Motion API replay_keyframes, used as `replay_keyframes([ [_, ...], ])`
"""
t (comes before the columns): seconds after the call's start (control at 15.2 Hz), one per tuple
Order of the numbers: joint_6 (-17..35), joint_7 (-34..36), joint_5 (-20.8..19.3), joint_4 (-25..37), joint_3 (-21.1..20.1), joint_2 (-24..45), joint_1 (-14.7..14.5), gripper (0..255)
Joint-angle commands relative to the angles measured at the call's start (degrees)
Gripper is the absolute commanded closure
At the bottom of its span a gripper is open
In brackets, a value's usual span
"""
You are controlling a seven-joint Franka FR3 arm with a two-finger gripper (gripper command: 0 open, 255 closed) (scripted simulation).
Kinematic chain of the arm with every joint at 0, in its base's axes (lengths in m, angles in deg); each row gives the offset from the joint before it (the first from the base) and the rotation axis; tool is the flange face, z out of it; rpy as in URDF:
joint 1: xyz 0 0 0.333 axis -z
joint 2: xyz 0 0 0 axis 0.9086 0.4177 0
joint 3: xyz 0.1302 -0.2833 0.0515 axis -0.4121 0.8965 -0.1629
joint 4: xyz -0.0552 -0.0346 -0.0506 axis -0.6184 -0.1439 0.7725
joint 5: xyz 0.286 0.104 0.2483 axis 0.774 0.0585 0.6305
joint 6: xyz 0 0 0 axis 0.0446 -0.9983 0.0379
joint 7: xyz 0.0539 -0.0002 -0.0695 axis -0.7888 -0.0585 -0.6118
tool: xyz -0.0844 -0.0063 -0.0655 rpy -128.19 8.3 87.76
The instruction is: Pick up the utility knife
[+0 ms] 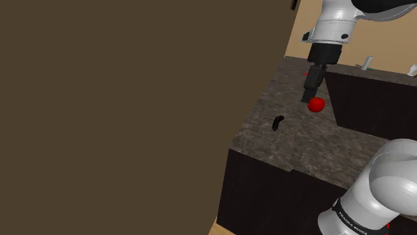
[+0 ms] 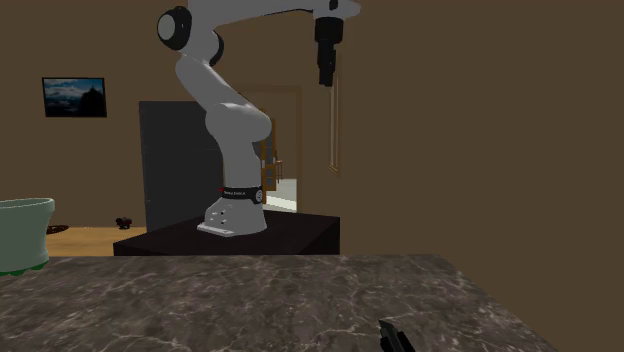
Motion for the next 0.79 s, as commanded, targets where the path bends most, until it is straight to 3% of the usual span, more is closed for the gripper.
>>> replay_keyframes([
  [0.0, 0.00, 0.00, 0.00, 0.00, 0.00, 0.00, 0.00, 0],
  [0.73, 19.58, 6.98, -1.51, -1.66, 1.28, 16.67, 5.78, 0],
])
